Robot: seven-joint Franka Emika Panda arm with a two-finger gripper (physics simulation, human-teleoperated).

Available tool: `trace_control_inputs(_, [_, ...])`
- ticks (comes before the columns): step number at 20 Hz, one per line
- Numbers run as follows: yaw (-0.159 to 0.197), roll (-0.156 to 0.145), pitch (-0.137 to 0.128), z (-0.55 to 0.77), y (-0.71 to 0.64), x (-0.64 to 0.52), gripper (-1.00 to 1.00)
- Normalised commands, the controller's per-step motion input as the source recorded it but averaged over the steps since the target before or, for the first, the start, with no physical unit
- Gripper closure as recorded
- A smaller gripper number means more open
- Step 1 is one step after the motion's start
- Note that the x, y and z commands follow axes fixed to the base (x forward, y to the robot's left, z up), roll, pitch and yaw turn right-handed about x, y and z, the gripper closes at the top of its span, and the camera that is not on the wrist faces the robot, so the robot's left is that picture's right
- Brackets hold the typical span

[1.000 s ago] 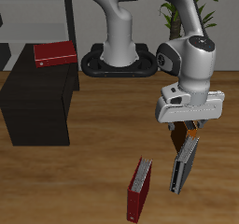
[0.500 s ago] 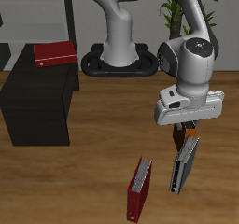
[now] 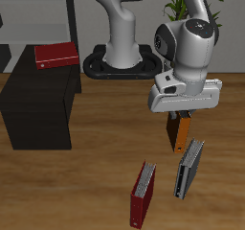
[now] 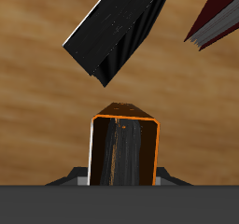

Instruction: Place the left red book flat on top of the shelf and place the orange book flat on top of the shelf

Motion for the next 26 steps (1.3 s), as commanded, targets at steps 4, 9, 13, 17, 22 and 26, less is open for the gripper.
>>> trace_control_inputs(4, [-0.062,-0.072,-0.058,0.83,-0.56,-0.42,1.0])
trace_control_inputs(9, [-0.025,-0.054,-0.149,0.83,-0.51,-0.67,1.0])
trace_control_inputs(13, [0.039,-0.03,-0.097,0.58,-0.4,-0.58,1.0])
trace_control_inputs(17, [0.026,-0.048,-0.097,0.55,-0.31,-0.37,1.0])
trace_control_inputs(22, [0.008,-0.106,-0.037,0.62,-0.55,-0.22,1.0])
trace_control_inputs(26, [-0.023,-0.173,-0.05,0.58,-0.75,-0.1,1.0])
